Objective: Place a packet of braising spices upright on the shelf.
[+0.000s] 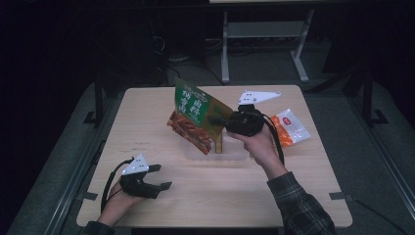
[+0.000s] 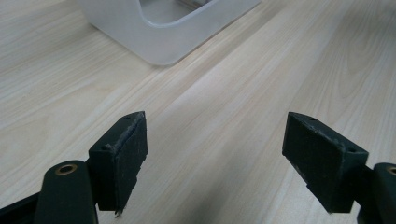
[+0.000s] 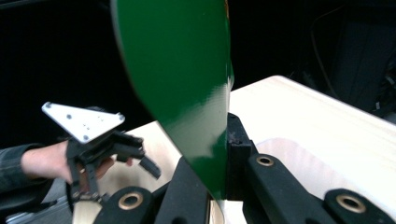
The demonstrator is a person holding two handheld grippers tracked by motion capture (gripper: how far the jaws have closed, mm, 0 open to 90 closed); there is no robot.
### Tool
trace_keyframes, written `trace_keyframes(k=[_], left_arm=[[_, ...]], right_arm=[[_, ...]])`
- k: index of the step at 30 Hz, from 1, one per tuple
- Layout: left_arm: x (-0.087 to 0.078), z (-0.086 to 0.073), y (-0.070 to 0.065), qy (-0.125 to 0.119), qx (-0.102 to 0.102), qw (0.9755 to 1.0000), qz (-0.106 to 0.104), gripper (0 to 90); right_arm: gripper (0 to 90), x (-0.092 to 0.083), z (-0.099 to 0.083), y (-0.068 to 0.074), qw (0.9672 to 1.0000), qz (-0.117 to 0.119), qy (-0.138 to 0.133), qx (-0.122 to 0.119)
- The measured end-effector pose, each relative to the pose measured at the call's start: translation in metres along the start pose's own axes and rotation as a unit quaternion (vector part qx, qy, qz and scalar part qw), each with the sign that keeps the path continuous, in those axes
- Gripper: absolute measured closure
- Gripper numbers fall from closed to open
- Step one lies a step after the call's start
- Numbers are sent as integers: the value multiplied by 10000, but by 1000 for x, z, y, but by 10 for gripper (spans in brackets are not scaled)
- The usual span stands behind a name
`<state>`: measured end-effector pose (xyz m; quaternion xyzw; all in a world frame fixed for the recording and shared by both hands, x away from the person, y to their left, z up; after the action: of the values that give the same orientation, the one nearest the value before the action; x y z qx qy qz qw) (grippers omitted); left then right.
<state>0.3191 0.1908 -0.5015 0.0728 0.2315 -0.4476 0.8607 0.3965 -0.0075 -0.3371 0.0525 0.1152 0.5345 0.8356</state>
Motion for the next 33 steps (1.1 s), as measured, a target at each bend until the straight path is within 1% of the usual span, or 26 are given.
trace_keyframes(k=[2, 4, 6, 9, 10, 12, 13, 16, 17, 22, 26, 28, 30, 33], left_arm=[[0, 0, 0, 15, -8, 10000, -4, 217], [0, -1, 0, 37, 12, 10000, -9, 214], [0, -1, 0, 58, 58, 10000, -7, 212], [0, -1, 1, 58, 56, 10000, -4, 211], [0, -1, 1, 62, 61, 10000, -5, 212], [0, -1, 1, 60, 59, 10000, -6, 211], [0, -1, 1, 62, 63, 10000, -11, 211], [1, -2, 1, 78, 79, 9999, -17, 209], [1, -2, 0, 77, 38, 10000, -23, 207], [1, -3, -1, 107, 54, 9999, -33, 205], [1, -3, 0, 133, 65, 9999, -42, 203], [2, -4, -1, 146, 60, 9999, -50, 202], [3, -4, -1, 159, 65, 9998, -60, 201], [3, -4, -1, 169, 87, 9998, -61, 199]], right_arm=[[900, 1, 2, -5, 9999, -95, -33, 24], [900, 2, 4, -11, 9998, -204, -60, -15], [900, 2, 5, -16, 9995, -304, -112, 39], [900, 2, 6, -22, 9990, -418, -165, 83], [900, 2, 5, -25, 9987, -481, -164, 82], [900, 2, 4, -26, 9984, -523, -157, 140], [900, 2, 3, -28, 9981, -579, -145, 120], [900, 3, 0, -32, 9974, -687, -120, 159], [900, 3, -2, -32, 9974, -696, -112, 167], [900, 7, -8, -36, 9965, -820, -22, 156], [900, 6, -8, -37, 9959, -896, -22, 129], [900, 6, -9, -37, 9958, -907, -1, 100], [899, 7, -10, -38, 9952, -971, 41, 99], [899, 11, -16, -38, 9954, -944, 100, 130]])
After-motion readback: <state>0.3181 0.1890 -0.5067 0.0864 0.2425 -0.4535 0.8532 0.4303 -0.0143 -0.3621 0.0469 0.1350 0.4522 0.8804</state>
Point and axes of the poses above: each handheld gripper's, and its own axes: x roughly forward along the jaws, z roughly out of its top, y roughly to its left, the point moved 10 cm from there along x, roughly forward along the jaws, and after that the axes turned 9 degrees about -y, right-handed, at the moved point
